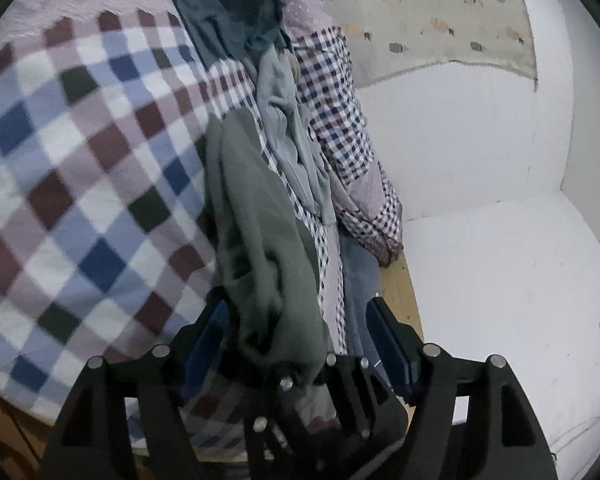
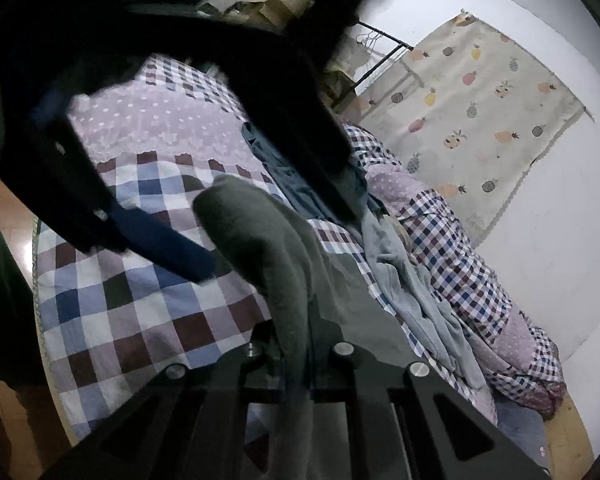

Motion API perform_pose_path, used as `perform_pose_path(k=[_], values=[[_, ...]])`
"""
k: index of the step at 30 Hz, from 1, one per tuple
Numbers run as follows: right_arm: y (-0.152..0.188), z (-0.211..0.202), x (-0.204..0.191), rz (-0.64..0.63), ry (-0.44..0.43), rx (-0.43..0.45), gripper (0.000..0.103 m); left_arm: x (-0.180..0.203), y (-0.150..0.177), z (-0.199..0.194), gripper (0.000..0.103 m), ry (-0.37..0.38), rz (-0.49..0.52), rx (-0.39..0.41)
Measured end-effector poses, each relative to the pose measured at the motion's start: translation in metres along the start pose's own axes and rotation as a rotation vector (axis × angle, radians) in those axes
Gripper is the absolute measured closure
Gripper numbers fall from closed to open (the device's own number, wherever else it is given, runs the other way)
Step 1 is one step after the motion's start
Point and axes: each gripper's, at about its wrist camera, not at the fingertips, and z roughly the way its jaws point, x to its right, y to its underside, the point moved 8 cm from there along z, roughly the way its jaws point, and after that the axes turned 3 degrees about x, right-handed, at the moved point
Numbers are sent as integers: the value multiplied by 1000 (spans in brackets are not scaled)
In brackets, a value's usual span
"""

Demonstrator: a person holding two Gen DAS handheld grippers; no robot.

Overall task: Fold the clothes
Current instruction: 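Lift the green shirt off the bed with both grippers, letting it hang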

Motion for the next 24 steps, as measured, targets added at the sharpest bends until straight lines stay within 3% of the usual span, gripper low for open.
perform_pose_path(k=[8, 11, 15, 18, 20, 22, 24], values=[[-1, -5, 11, 25, 0, 28, 98, 3, -8, 23, 29, -10, -3, -5], [0, -7, 13, 27, -4, 39, 98, 5, -11, 32, 37, -14, -4, -7], [1, -7, 11, 13, 2, 43, 98, -5, -13, 33, 76, -48, -26, 4], [3, -7, 12, -9, 19, 40, 94, -10, -16, 31, 82, -42, -40, 18], [7, -9, 10, -37, 33, 32, 84, -10, -18, 31, 84, -50, -29, 24], [17, -11, 10, -61, 68, 8, 53, -11, -19, 31, 85, -53, -32, 22], [32, -14, 15, -69, 116, -32, 44, -11, -21, 31, 86, -49, -48, 15]])
